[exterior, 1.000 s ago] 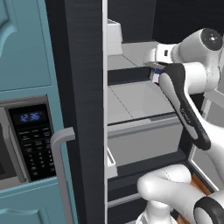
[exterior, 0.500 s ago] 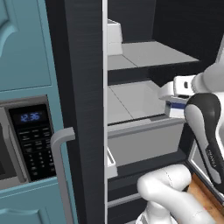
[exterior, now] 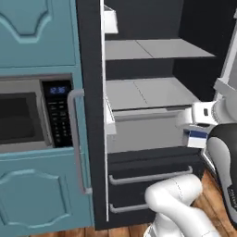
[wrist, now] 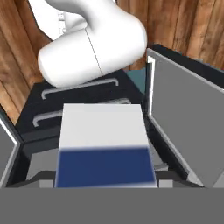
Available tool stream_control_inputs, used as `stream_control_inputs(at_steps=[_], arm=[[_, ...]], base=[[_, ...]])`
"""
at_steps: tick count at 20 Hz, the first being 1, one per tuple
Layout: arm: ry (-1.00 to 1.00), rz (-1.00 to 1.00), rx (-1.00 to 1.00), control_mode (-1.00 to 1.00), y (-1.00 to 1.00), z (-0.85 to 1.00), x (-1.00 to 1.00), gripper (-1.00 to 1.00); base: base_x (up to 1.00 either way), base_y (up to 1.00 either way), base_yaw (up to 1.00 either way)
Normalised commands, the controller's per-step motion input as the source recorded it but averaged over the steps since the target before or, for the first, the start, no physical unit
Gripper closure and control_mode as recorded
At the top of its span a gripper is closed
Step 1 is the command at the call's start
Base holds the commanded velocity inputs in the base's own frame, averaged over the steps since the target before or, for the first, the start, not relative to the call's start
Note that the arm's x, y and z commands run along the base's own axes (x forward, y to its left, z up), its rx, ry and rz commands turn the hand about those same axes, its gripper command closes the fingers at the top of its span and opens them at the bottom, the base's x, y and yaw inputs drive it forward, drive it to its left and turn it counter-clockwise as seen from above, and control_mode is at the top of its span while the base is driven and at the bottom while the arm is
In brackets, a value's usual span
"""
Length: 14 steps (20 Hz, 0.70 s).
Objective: Take a sugar cube from the saucer and place it inside the coffee. Then, grab milk from the fridge and place it next to the coffee on the counter to sweeten the coffee.
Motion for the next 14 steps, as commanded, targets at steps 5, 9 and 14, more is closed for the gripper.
stream_control_inputs(at_steps=[5, 9, 14], arm=[[0.00, 0.00, 0.00, 1.00, 0.00, 0.00, 0.00, 1.00], [0.00, 0.00, 0.00, 1.00, 0.00, 0.00, 0.00, 1.00], [0.00, 0.00, 0.00, 1.00, 0.00, 0.00, 0.00, 1.00]], base=[[-0.80, 0.00, 0.91], [-0.26, 0.18, 1.00], [-0.06, 0.35, 1.00]])
